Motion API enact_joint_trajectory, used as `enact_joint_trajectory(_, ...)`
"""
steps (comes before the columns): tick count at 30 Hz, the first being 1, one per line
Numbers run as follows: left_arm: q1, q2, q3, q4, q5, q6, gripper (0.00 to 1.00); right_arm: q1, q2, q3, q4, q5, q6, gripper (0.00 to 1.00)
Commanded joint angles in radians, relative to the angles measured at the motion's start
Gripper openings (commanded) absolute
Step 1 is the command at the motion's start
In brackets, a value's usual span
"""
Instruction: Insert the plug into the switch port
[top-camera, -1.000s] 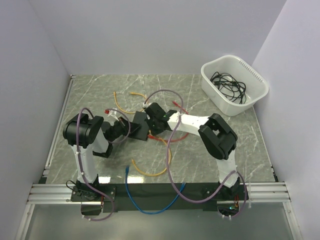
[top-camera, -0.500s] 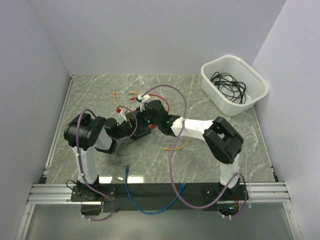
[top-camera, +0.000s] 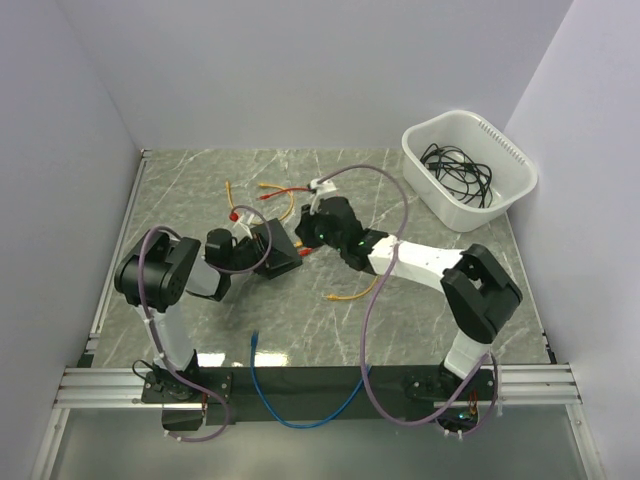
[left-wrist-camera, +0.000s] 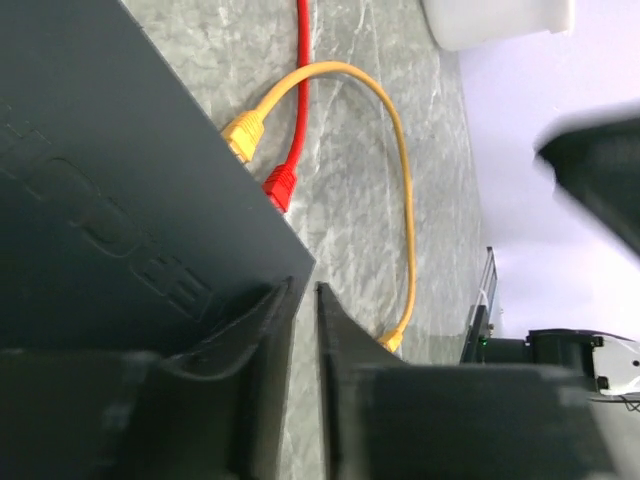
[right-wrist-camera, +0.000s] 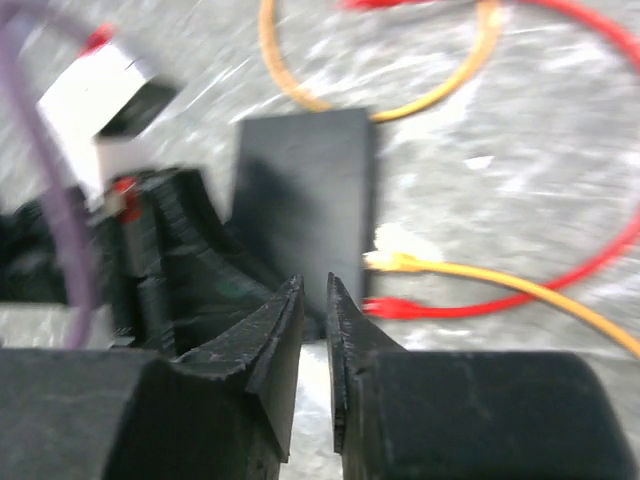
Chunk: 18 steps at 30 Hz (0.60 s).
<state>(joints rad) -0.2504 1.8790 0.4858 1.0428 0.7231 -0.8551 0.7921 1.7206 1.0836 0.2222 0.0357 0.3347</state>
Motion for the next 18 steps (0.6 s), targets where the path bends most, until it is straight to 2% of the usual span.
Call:
enact_joint_trajectory(1, 0.007, -0.007, -0.032, -0.187, -0.074, 0.083, 0.26, -0.054, -0.058, -0.02, -0.03, 0.053, 0.069, 0.24)
enact_joint_trajectory(3, 0.007, -0.036, -0.035, -0.199, -0.086, 0.082, 0.32, -0.065, -0.058, -0.033, -0.041, 0.058, 0.079, 0.25)
enact_joint_trajectory(6, 0.008, -0.09, -0.039, -0.24, -0.109, 0.083, 0.39, -0.068, -0.043, -0.031, -0.072, 0.058, 0.092, 0.33)
enact_joint_trajectory(7, 0.01, -0.107, -0.039, -0.262, -0.152, 0.082, 0.46, -0.071, -0.035, -0.03, -0.081, 0.061, 0.098, 0.4)
enact_joint_trajectory(10, 0.014, -0.173, -0.044, -0.326, -0.235, 0.073, 0.56, -0.079, -0.01, -0.027, -0.093, 0.033, 0.124, 0.5)
enact_joint_trajectory(12, 0.017, -0.214, -0.043, -0.374, -0.273, 0.071, 0.61, -0.083, 0.019, -0.015, -0.098, -0.006, 0.138, 0.53)
enact_joint_trajectory(13, 0.019, -0.224, -0.041, -0.385, -0.287, 0.071, 0.62, -0.083, 0.03, -0.005, -0.104, -0.019, 0.141, 0.56)
enact_joint_trajectory(18, 0.062, -0.236, -0.035, -0.412, -0.304, 0.067, 0.66, -0.083, 0.122, 0.058, -0.153, -0.105, 0.151, 0.57)
